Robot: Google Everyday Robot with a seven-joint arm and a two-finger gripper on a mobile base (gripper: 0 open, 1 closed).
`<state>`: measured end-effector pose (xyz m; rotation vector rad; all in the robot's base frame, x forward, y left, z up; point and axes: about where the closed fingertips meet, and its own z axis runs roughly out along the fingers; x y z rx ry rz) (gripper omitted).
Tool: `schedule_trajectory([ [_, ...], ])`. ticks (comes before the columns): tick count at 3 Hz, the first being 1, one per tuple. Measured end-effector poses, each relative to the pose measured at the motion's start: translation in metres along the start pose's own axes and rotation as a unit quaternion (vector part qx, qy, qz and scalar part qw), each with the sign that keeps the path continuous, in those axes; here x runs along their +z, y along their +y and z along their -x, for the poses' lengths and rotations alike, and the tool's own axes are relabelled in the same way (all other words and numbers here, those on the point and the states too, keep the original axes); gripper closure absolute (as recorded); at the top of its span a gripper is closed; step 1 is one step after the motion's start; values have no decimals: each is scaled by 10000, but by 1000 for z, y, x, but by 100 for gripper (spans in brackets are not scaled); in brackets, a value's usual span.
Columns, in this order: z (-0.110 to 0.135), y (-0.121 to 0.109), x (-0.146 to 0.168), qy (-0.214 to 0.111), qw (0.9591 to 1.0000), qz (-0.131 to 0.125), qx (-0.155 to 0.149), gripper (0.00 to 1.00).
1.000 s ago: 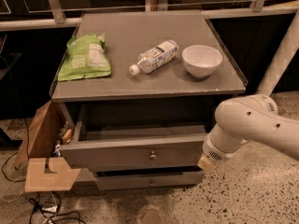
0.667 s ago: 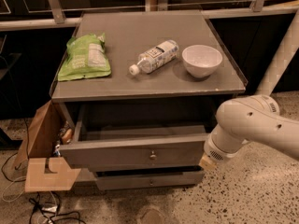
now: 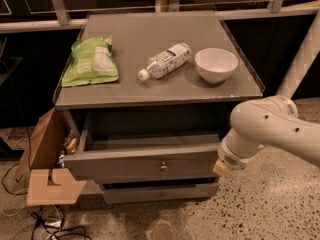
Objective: Close top drawer
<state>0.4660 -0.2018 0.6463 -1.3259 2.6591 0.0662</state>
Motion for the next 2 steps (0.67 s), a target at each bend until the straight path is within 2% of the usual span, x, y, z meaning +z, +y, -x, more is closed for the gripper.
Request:
schedule_trajectory([
  [1, 17, -12, -2, -11, 9999, -131, -94, 100],
  [2, 28, -19, 3, -33, 9998, -108, -191, 100],
])
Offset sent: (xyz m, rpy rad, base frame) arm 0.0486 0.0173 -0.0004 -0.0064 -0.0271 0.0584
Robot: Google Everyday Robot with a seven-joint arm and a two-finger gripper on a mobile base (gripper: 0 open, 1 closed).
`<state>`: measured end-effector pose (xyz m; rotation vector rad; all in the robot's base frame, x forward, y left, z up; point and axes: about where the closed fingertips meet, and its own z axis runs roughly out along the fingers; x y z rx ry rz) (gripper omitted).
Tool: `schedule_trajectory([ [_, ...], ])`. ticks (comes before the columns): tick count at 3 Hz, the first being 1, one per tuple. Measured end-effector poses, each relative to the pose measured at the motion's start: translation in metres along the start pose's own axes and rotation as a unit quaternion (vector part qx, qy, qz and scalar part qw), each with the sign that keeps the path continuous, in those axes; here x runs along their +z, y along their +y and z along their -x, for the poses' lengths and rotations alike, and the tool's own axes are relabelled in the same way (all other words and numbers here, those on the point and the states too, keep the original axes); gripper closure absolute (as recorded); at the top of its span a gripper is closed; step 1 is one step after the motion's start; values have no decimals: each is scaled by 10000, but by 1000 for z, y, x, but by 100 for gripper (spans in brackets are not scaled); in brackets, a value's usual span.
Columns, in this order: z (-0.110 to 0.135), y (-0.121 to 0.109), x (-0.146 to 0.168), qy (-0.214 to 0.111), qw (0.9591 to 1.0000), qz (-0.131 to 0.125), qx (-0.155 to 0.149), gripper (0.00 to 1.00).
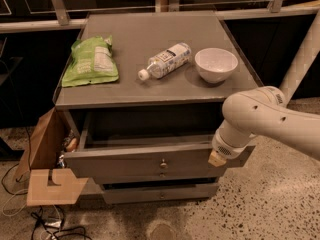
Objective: Close top drawer
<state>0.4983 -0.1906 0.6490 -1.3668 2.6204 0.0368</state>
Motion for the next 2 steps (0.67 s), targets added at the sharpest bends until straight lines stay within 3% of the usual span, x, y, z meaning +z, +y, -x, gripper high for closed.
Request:
schedule_trajectory([
  [2, 0, 0, 0, -2, 10000, 0, -1, 50],
])
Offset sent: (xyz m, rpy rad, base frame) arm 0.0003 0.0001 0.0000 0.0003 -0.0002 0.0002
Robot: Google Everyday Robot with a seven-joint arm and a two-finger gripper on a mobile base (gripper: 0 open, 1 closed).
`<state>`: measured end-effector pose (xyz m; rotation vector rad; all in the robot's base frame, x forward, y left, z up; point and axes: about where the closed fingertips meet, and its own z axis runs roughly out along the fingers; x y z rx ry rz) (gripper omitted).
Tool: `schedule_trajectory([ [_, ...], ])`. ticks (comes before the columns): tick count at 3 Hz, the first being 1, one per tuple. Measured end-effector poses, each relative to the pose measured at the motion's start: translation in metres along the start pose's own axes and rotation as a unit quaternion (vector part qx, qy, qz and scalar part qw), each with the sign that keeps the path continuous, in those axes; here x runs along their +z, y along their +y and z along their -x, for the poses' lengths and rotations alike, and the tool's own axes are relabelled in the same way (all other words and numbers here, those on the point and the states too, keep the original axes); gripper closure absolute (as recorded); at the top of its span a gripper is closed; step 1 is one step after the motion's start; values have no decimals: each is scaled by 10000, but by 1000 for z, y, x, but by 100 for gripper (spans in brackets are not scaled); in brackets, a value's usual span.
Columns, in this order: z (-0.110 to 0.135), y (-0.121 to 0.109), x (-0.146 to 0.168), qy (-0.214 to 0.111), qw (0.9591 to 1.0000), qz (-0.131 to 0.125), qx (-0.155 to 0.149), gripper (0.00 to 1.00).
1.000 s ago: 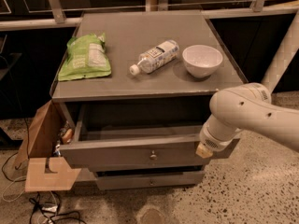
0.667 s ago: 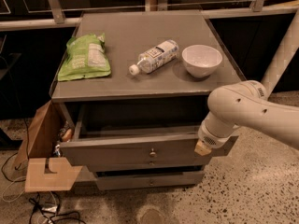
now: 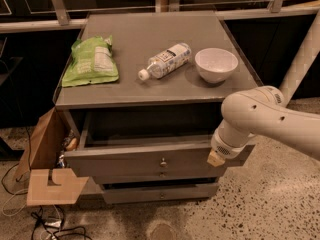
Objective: Close top drawer
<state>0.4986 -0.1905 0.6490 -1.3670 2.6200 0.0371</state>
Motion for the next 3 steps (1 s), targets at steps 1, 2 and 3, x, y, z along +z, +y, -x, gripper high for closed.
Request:
schedule_trajectory([
  [1, 0, 0, 0, 0, 10000, 0, 0, 27],
  [2, 0, 0, 0, 0, 10000, 0, 0, 4],
  [3, 0, 0, 0, 1, 10000, 0, 0, 0],
])
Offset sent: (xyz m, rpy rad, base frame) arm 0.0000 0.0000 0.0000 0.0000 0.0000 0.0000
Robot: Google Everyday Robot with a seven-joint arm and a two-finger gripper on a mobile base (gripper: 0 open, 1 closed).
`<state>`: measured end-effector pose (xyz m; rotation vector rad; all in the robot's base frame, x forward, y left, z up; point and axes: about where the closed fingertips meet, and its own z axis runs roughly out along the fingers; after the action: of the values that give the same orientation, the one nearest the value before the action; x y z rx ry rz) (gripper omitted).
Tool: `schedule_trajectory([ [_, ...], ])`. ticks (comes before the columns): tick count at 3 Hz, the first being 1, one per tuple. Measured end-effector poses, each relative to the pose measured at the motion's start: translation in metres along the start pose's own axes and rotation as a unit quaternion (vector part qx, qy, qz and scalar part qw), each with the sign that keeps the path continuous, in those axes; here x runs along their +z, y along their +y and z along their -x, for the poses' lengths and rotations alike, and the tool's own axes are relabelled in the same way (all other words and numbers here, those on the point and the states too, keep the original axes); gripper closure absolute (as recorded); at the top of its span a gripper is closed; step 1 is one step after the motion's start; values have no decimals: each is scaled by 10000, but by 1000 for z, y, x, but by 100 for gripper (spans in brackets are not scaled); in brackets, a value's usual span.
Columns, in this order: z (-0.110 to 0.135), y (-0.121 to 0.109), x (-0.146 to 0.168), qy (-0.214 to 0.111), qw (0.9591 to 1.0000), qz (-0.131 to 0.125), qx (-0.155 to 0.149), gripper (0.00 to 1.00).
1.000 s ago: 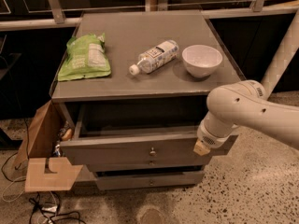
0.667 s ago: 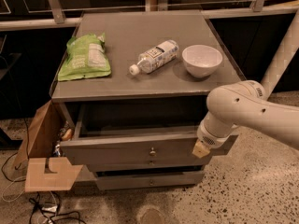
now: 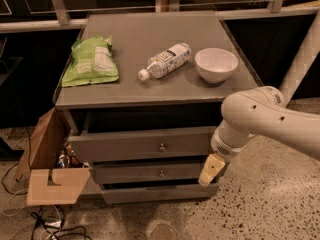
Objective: Close top drawer
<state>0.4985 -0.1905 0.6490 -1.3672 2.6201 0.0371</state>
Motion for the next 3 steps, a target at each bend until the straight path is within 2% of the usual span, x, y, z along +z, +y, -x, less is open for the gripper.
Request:
schedule_trajectory([
  [1, 0, 0, 0, 0, 10000, 0, 0, 0],
  [2, 0, 0, 0, 0, 10000, 0, 0, 17],
  [3, 0, 0, 0, 0, 10000, 0, 0, 41],
])
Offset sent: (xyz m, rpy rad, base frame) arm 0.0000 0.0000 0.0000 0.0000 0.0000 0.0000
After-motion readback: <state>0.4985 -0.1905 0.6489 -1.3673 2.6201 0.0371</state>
